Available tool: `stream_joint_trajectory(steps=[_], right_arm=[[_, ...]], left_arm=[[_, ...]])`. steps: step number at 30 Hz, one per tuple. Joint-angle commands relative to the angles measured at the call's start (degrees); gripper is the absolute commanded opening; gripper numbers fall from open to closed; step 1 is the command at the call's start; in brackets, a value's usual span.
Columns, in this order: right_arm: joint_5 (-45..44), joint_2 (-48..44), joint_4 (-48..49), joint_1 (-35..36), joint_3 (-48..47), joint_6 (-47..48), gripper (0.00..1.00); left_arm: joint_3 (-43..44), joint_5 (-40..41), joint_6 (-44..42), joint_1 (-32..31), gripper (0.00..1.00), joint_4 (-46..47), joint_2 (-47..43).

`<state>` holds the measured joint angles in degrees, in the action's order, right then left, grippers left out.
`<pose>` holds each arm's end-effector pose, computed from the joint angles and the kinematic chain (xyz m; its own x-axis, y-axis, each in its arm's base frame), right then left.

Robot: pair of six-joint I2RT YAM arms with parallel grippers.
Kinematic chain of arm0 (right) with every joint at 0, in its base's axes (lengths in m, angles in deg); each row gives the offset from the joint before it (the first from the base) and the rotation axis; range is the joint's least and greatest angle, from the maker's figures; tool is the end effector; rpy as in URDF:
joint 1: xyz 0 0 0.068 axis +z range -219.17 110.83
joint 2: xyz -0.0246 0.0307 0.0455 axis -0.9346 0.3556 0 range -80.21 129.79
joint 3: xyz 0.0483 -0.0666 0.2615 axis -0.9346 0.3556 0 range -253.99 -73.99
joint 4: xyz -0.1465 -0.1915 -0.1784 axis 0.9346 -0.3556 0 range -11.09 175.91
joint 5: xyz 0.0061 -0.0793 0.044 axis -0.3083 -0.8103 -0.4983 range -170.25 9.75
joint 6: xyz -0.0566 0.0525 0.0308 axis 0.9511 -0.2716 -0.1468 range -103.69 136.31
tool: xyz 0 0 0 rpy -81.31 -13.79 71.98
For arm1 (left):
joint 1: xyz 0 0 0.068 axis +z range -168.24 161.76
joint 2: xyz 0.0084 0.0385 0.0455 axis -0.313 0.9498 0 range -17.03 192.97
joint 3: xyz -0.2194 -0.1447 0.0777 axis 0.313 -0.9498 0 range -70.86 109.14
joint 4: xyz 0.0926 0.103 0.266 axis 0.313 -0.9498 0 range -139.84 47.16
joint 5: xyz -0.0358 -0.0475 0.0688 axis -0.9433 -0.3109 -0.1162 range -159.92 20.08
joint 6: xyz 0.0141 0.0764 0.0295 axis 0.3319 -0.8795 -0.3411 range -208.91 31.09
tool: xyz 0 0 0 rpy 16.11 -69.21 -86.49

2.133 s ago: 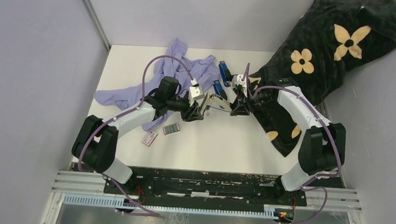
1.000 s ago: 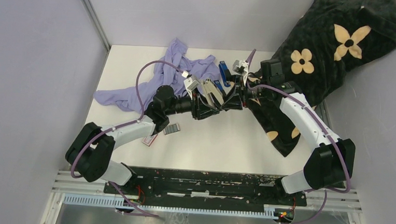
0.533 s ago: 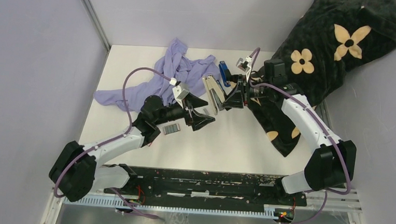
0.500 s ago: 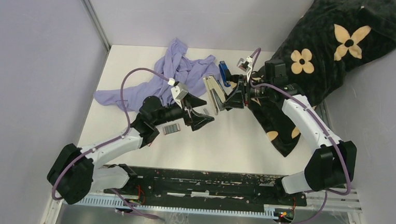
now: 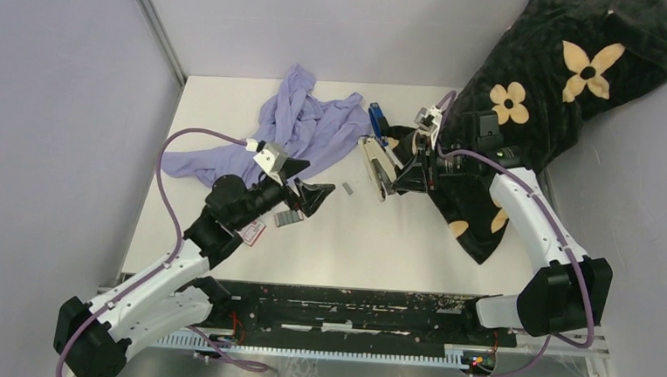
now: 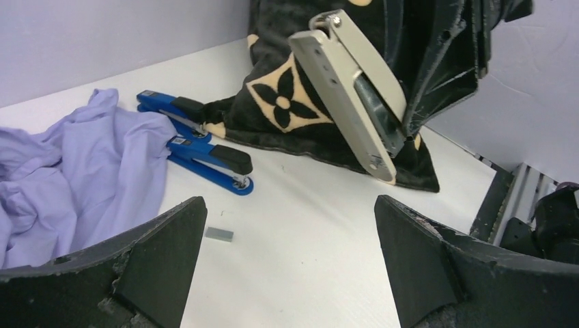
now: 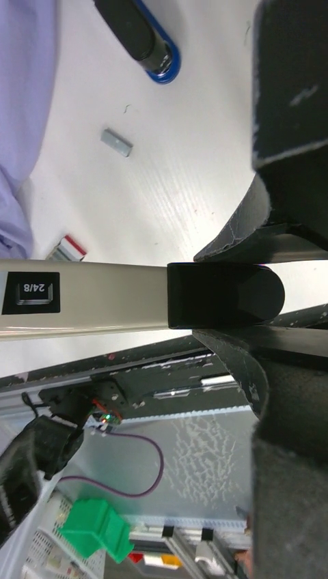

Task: Unload the staples from the stapler
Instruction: Place the stapler at the center of the board.

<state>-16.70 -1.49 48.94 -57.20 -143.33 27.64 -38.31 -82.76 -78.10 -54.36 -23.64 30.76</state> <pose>0.3124 0.1327 0.3095 -0.5571 -0.2075 -0.8041 -0.8224 0.2720 0.4996 0.2148 -0.1766 0.3028 -0.0865 -0.1633 -0.9828 0.7510 0.6375 -0.1720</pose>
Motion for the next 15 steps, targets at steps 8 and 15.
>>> stream_joint_trajectory(steps=[8, 15], right_arm=[[-7.33, -2.57, -20.86, -3.33, -3.30, 22.13, 0.01], [-14.81, -2.95, -23.23, -6.44, -2.13, 25.64, 0.01]], left_arm=[[2.00, 6.64, 1.16, -0.13, 0.99, -5.40, 1.34], [1.43, 6.83, 2.65, -0.10, 0.99, -4.28, 2.87]])
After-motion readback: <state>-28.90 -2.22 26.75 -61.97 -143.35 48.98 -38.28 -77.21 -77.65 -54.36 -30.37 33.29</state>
